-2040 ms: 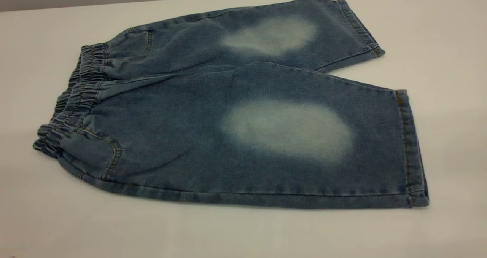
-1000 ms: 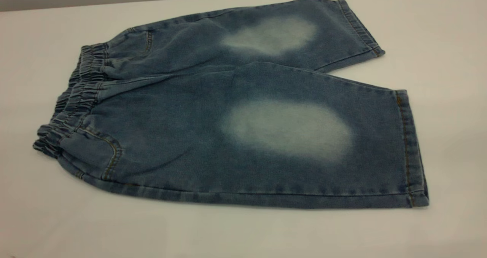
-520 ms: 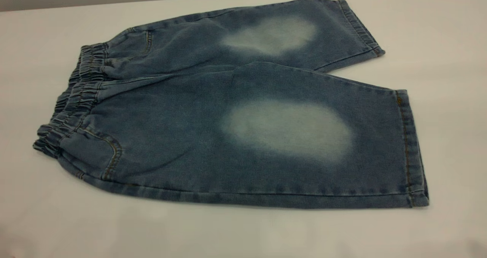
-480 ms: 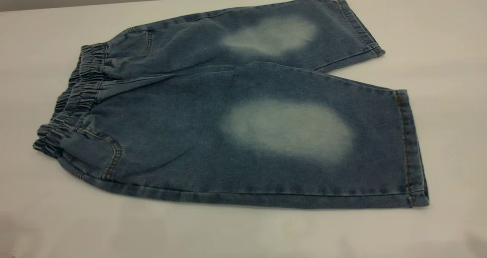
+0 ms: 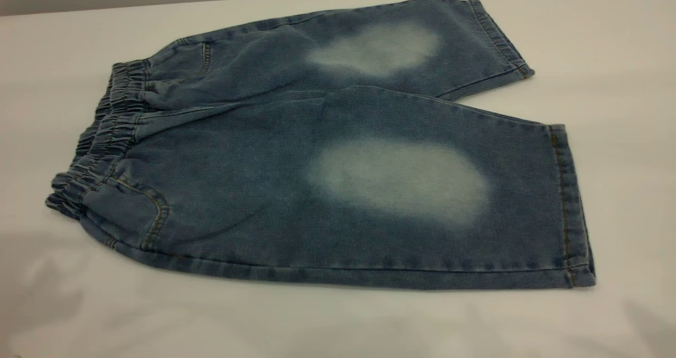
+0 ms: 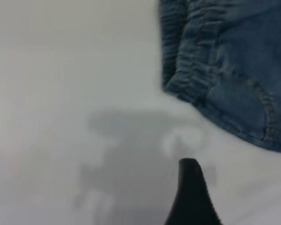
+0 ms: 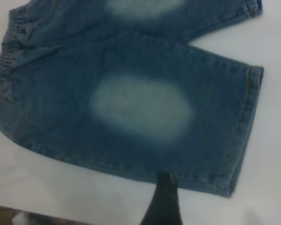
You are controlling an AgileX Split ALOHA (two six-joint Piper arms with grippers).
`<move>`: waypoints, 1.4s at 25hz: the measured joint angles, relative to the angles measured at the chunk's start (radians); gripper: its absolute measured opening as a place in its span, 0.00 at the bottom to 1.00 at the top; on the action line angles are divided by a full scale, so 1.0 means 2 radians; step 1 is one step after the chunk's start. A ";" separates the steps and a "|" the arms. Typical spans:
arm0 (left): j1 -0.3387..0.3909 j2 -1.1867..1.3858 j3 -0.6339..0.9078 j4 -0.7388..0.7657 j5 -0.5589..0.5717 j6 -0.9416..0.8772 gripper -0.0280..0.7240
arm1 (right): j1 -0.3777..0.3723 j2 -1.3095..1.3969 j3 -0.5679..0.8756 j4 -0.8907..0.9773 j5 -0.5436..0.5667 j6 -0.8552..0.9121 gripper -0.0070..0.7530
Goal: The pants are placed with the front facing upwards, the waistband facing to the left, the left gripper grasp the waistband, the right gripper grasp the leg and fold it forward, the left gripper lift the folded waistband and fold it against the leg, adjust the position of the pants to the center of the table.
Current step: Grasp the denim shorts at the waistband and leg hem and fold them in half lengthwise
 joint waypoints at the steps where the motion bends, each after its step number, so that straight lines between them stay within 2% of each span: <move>1: 0.011 0.010 0.000 0.000 -0.003 -0.008 0.64 | 0.000 0.008 0.000 0.000 -0.002 0.000 0.73; 5: 0.058 0.048 0.000 -0.023 -0.004 -0.026 0.64 | 0.000 0.041 0.000 0.008 -0.015 0.000 0.73; 10: 0.110 0.099 0.000 -0.070 -0.011 0.006 0.64 | 0.000 0.083 0.000 0.022 -0.039 -0.006 0.73; 20: 0.207 0.273 -0.001 -0.196 -0.031 0.137 0.64 | 0.000 0.168 0.000 0.064 -0.065 -0.065 0.73; 25: 0.227 0.372 -0.020 -0.293 -0.020 0.235 0.64 | 0.000 0.182 0.000 0.085 -0.083 -0.083 0.73; 31: 0.227 0.475 -0.047 -0.415 -0.006 0.365 0.64 | 0.000 0.182 0.000 0.094 -0.088 -0.083 0.73; 35: 0.228 0.497 -0.061 -0.449 -0.007 0.409 0.64 | 0.000 0.181 0.000 0.094 -0.088 -0.083 0.73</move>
